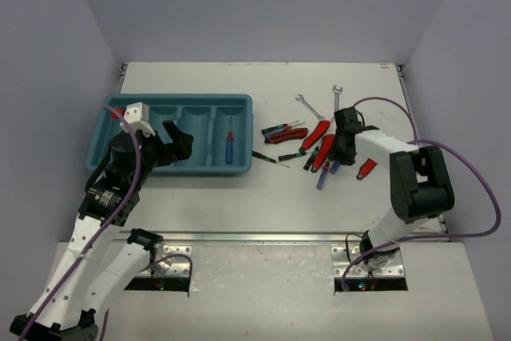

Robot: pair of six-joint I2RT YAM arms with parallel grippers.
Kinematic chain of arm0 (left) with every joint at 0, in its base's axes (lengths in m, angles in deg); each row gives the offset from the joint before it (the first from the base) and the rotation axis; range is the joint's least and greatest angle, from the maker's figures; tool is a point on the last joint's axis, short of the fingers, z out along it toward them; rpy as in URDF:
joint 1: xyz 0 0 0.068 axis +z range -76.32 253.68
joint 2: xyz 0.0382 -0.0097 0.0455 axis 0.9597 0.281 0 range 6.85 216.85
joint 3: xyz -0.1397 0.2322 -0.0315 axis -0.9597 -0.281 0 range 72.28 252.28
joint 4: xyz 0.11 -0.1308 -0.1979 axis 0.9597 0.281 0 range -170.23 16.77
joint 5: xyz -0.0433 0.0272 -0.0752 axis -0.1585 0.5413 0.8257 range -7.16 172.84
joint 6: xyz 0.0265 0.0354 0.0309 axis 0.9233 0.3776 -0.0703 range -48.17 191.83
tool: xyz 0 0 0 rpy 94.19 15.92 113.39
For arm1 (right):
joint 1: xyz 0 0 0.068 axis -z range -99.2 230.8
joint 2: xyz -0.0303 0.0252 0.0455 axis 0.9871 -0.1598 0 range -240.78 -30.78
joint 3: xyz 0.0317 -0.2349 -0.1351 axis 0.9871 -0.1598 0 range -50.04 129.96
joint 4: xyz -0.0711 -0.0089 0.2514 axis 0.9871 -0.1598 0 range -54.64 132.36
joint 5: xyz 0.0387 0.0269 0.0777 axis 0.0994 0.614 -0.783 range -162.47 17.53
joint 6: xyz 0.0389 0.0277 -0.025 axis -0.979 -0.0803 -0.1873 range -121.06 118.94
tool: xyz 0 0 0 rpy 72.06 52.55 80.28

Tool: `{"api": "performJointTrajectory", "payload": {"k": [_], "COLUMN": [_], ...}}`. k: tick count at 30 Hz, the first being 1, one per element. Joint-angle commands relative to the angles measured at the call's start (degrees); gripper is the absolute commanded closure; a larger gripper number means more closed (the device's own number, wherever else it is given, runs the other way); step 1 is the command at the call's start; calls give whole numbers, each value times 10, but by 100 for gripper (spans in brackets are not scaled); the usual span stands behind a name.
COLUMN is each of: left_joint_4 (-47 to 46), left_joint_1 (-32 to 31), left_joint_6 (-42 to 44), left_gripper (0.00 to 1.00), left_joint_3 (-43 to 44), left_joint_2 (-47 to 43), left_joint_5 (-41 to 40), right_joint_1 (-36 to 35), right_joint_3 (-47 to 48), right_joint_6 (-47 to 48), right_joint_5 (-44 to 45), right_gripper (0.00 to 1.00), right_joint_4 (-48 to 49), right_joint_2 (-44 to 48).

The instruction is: Sort the tools into containers

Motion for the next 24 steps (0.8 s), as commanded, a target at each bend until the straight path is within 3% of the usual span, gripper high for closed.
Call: {"api": "performJointTrajectory", "payload": {"k": [1, 5, 7, 9, 11, 14, 16, 19, 24], "left_joint_4": [-24, -25, -25, -25, -25, -25, -23, -18, -24], "left_joint_1": [-5, -5, -5, -5, -5, -5, -5, -5, -4], "left_joint_6": [1, 2, 2, 2, 2, 2, 2, -1, -5], "left_gripper": [0, 0, 0, 0, 0, 0, 0, 0, 0], "left_joint_3": [-2, -2, -2, -2, -2, -2, -1, 5, -2], "left_joint_2": [8, 7, 7, 8, 10, 10, 9, -4, -46], "left_joint_5": [11, 11, 12, 13, 13, 13, 11, -11, -26], "right_joint_1": [17, 24, 28, 29, 29, 27, 16, -11, -155], "right_joint_3": [25, 4, -6, -16, -29, -44, -67, -84, 4], "right_joint_6": [-20, -32, -37, -42, -47, -45, -29, -27, -9], "right_joint_5": [7, 7, 8, 8, 13, 12, -22, -189, -212], "right_gripper": [65, 66, 76, 93, 99, 100, 100, 100, 100], "right_joint_4": [17, 30, 38, 42, 42, 43, 72, 164, 181], "right_joint_2": [-43, -60, -60, -47, -18, 48, 148, 209, 175]}}
